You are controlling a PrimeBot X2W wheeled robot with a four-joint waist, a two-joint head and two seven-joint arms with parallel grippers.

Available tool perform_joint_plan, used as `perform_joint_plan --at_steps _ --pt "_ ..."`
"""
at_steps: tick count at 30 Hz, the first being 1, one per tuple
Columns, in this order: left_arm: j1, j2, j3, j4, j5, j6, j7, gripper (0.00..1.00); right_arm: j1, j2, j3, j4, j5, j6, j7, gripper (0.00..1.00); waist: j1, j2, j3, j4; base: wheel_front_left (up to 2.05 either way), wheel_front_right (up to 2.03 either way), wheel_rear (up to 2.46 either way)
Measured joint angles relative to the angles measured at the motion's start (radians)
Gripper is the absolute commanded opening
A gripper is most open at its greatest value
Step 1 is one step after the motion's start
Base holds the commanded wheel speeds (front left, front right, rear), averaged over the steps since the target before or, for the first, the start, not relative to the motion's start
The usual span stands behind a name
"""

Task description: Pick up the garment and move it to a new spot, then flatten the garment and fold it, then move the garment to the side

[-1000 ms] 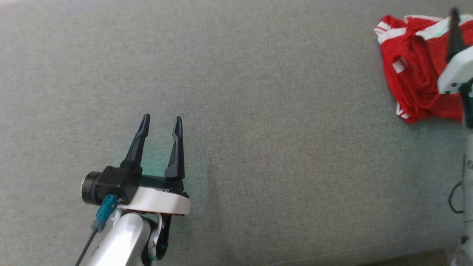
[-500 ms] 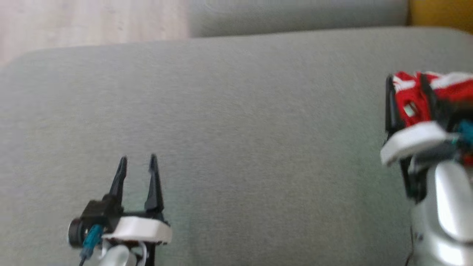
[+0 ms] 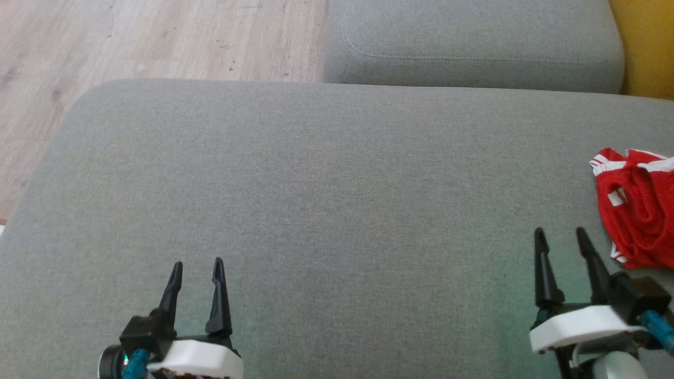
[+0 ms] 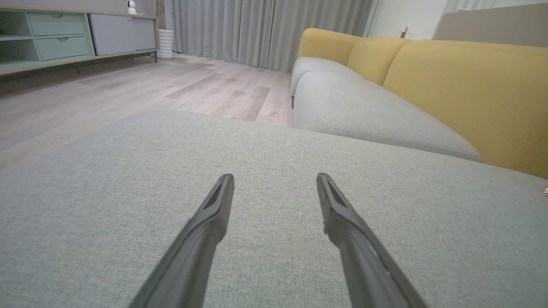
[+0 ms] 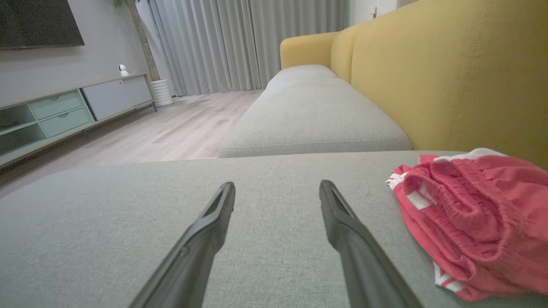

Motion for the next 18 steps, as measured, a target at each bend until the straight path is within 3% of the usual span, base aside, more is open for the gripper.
perform_joint_plan --at_steps 17,18 --pt "0.0 -0.014 -0.006 0.046 0.01 -0.006 0.0 1.0 0.025 0.0 0.026 -0.039 -0.021 0.0 -0.017 1.0 0.0002 0.0 0.024 -0.028 0.0 0.0 0.0" --pt "0.001 -0.015 -0.006 0.049 0.01 -0.006 0.0 0.0 0.025 0.0 0.026 -0.039 -0.021 0.0 -0.017 0.0 0.0002 0.0 0.024 -0.029 0.0 0.0 0.0"
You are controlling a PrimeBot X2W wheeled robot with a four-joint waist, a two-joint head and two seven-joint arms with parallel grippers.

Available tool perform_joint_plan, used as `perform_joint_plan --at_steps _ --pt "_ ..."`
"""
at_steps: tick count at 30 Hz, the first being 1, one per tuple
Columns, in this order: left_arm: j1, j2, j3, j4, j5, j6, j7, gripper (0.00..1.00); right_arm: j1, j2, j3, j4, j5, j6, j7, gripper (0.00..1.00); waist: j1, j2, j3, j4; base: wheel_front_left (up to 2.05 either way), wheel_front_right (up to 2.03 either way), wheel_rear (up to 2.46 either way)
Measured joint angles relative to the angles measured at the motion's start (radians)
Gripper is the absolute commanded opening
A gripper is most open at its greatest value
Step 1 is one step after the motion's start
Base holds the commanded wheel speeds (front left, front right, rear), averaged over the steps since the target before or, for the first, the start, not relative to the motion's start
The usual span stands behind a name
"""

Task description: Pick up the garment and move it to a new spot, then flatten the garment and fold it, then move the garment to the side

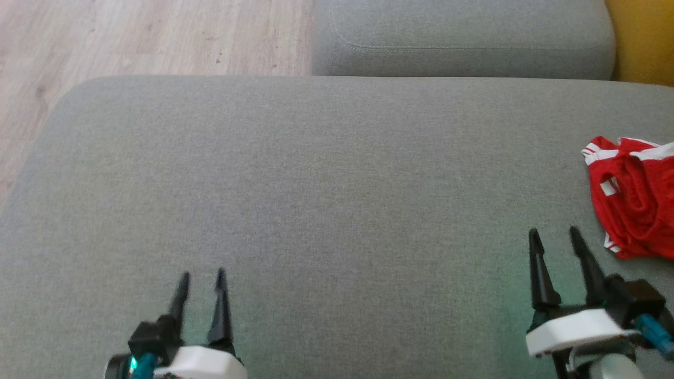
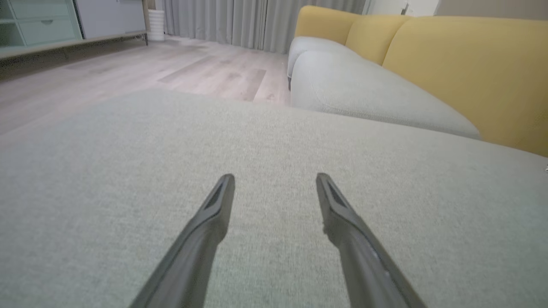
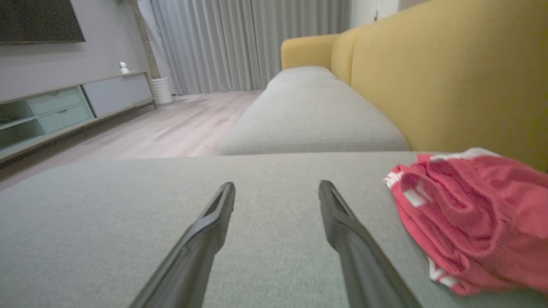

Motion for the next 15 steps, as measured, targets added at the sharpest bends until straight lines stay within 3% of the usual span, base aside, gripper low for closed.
perform_joint_plan --at_steps 6,15 --pt "0.043 -0.016 0.0 0.078 -0.002 0.0 0.003 0.0 0.024 0.001 0.0 0.097 0.004 0.0 0.002 0.0 0.0 0.0 0.0 -0.002 0.0 0.0 0.0" --pt "0.05 -0.021 0.015 0.079 -0.085 -0.017 0.029 0.0 0.032 0.001 -0.002 0.102 0.11 0.0 0.018 0.0 0.0 0.0 -0.002 -0.009 0.0 0.0 0.0"
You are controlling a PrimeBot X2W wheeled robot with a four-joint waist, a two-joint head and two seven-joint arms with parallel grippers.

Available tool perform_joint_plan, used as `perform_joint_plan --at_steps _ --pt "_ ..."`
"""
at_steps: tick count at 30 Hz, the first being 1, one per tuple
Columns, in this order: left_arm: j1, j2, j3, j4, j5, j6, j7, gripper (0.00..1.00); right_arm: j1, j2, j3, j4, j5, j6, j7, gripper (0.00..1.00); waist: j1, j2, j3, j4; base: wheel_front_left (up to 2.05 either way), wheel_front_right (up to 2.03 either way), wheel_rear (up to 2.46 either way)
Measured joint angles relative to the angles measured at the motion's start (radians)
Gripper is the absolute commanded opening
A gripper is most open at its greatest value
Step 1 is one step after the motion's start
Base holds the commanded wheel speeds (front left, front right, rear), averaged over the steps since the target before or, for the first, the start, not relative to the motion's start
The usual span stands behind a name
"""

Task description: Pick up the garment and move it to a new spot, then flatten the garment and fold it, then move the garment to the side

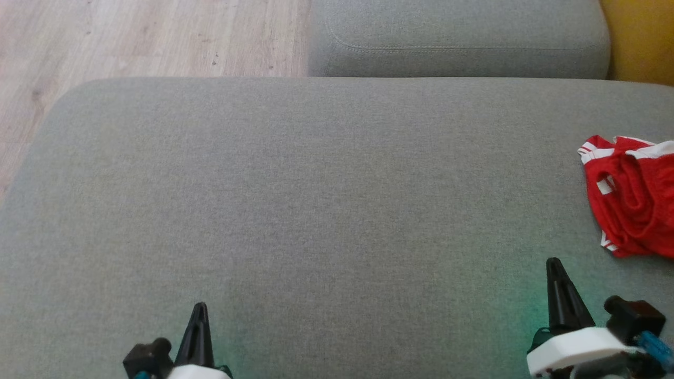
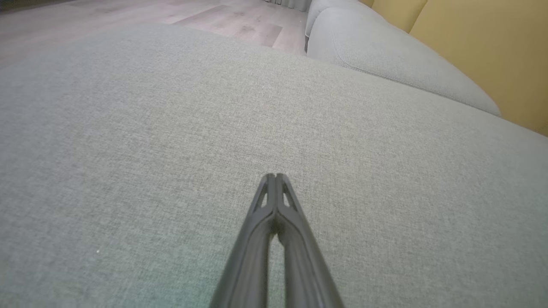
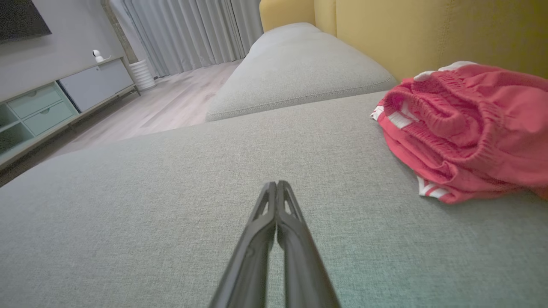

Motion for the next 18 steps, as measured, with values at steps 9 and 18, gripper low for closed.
perform_joint_plan --at_steps 9,18 --pt "-0.003 -0.009 0.033 -0.004 -0.083 -0.021 0.024 0.0 -0.004 0.0 -0.004 0.0 0.109 0.0 0.023 0.0 0.0 0.0 -0.002 -0.008 0.0 0.0 0.0" --pt "-0.005 -0.019 0.064 -0.011 -0.155 -0.04 0.044 0.0 -0.013 0.0 -0.007 0.001 0.205 0.0 0.04 0.0 0.0 0.0 -0.004 -0.014 0.0 0.0 0.0"
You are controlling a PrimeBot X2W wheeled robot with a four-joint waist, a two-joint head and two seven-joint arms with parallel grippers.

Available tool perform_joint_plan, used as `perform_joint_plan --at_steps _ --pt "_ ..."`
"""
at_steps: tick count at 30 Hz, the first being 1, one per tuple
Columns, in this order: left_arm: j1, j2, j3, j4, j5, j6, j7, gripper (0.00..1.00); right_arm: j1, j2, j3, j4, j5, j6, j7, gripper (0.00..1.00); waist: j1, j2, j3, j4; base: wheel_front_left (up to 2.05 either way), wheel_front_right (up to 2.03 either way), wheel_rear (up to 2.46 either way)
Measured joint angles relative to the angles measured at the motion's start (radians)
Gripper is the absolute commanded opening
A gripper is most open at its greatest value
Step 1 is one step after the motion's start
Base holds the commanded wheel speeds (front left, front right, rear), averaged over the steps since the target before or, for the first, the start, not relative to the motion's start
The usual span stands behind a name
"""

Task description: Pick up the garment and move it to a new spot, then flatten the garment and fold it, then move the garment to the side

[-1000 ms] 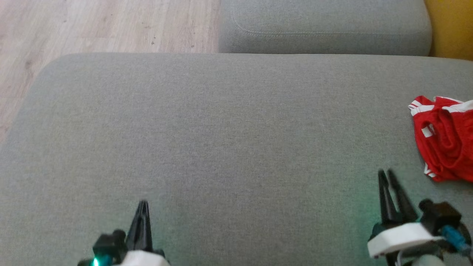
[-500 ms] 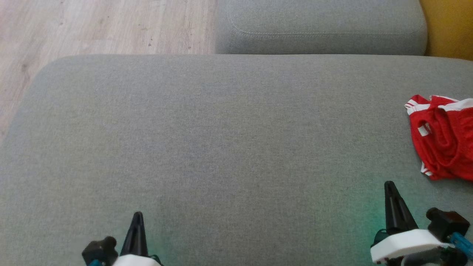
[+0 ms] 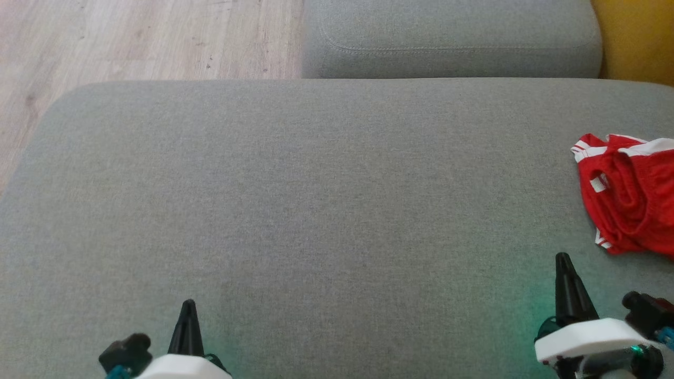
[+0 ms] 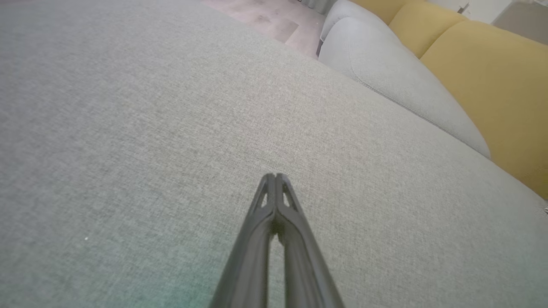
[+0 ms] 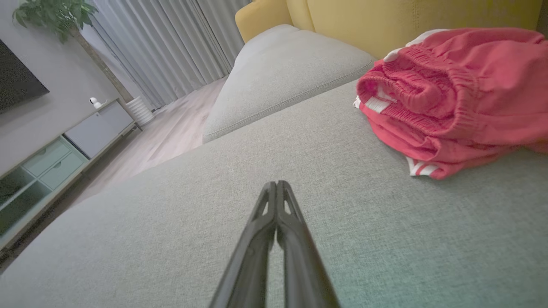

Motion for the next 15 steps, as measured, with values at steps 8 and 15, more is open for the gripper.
perform_joint_plan --at_steps 8,15 --pt "-0.002 -0.005 0.031 -0.009 -0.072 -0.018 0.025 0.0 -0.007 0.0 -0.005 0.0 0.096 0.0 0.018 0.0 0.0 0.0 -0.002 -0.007 0.0 0.0 0.0" --pt "-0.007 -0.011 0.063 -0.018 -0.144 -0.035 0.044 0.0 -0.012 0.0 -0.011 0.001 0.192 0.0 0.036 0.0 0.0 0.0 -0.004 -0.013 0.0 0.0 0.0"
